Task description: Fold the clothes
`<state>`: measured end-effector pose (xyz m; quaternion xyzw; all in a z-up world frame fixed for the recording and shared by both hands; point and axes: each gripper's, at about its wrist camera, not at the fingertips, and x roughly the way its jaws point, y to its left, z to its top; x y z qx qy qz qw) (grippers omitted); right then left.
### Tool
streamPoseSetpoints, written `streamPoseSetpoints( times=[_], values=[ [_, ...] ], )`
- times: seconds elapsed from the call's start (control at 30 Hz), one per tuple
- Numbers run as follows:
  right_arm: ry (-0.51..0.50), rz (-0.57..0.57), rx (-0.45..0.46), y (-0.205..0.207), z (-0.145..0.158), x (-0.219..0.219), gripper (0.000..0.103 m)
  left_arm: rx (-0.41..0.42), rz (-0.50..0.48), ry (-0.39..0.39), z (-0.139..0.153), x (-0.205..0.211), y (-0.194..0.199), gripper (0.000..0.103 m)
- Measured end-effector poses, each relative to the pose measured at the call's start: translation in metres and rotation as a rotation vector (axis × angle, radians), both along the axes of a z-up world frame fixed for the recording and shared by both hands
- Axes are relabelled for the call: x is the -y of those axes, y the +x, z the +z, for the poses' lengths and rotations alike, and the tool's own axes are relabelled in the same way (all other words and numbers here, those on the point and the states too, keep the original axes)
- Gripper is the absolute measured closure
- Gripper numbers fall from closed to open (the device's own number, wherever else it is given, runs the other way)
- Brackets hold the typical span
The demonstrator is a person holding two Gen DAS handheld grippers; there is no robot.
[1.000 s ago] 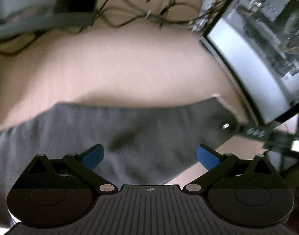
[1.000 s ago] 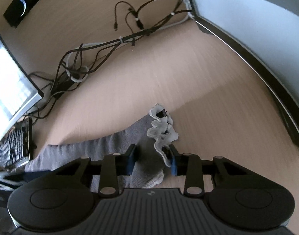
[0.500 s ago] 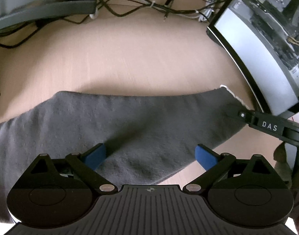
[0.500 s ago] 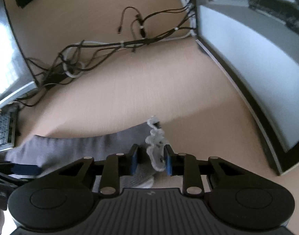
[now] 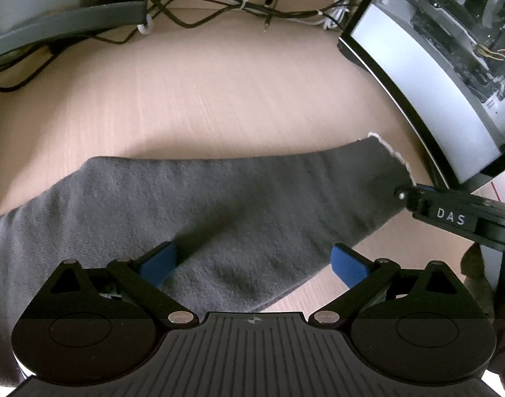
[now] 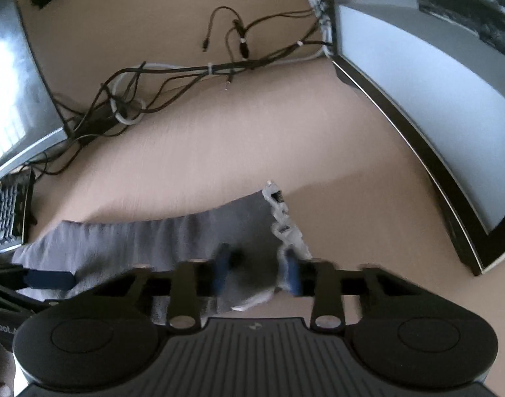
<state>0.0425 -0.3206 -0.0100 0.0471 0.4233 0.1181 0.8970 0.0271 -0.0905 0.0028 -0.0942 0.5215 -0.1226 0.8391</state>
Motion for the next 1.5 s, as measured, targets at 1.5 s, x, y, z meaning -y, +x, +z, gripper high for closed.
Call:
streamPoseSetpoints(
  times=[1.5],
  values=[
    [0.456,-0.244,-0.144,0.003,-0.03,0.055,0.063,0.019,-0.06,-0.048,-0.004,0.018,0.006,0.0]
  ],
)
